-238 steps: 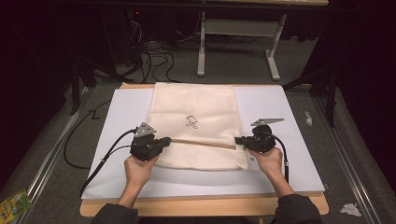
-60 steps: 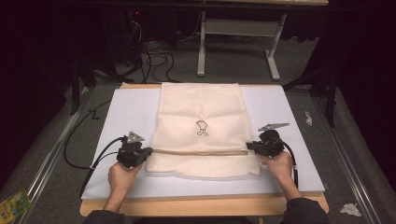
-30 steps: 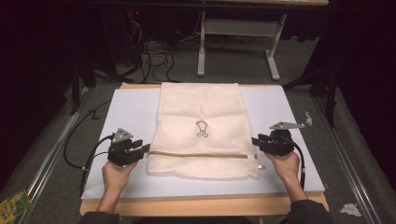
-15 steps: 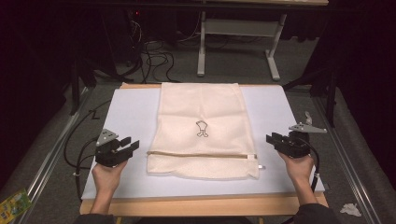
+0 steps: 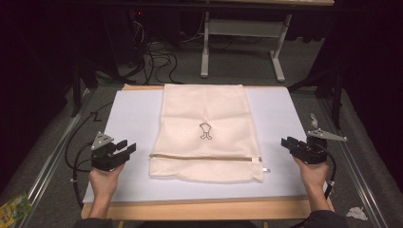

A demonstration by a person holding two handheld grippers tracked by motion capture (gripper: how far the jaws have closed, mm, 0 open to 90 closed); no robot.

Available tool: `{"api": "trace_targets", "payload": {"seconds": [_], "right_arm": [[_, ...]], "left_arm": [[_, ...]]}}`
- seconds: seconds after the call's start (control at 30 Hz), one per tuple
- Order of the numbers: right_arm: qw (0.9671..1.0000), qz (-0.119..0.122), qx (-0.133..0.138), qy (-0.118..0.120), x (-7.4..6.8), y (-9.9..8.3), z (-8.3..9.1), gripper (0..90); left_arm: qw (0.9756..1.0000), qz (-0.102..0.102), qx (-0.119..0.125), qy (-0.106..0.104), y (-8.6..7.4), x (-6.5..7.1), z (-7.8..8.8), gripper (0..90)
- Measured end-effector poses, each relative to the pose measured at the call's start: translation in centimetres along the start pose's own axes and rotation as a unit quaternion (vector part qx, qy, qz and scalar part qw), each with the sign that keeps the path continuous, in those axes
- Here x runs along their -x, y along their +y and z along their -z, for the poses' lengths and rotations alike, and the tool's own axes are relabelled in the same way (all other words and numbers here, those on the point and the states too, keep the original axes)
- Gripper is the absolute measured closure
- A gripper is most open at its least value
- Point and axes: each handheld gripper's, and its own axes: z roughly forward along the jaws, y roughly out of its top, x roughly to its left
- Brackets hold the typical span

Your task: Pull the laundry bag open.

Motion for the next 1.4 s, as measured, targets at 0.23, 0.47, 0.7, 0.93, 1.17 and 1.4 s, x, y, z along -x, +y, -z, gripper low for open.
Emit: {"api": "trace_targets", "payload": {"seconds": [0.23, 0.47, 0.7, 0.93, 1.17, 1.4], "right_arm": [[0.9999, -0.011, 0.006, -0.003, 0.6, -0.6, -0.1, 66.4], [0.9998, -0.016, 0.005, -0.006, 1.0, -1.3, -0.6, 66.3], [0.9996, -0.024, -0.005, -0.013, 1.4, -2.1, -1.3, 66.3], [0.9994, -0.027, -0.008, -0.018, 1.7, -2.6, -1.9, 65.1], [0.9994, -0.016, -0.019, -0.024, 1.6, -2.9, -3.0, 64.7], [0.9992, -0.016, -0.017, -0.032, 1.8, -3.1, -3.5, 64.3]], "left_arm": [[0.9999, 0.007, 0.005, 0.006, -0.2, -0.2, -0.4, 56.4], [0.9999, 0.007, 0.003, 0.013, -0.4, -0.2, -0.8, 54.9], [0.9997, 0.018, 0.000, 0.016, -1.0, -0.6, -1.6, 54.5], [0.9996, 0.019, -0.002, 0.022, -1.3, -0.7, -2.3, 53.9], [0.9988, 0.032, -0.005, 0.038, -1.8, -1.4, -3.3, 53.4], [0.9986, 0.029, -0.008, 0.043, -2.1, -1.5, -4.2, 52.2]]}}
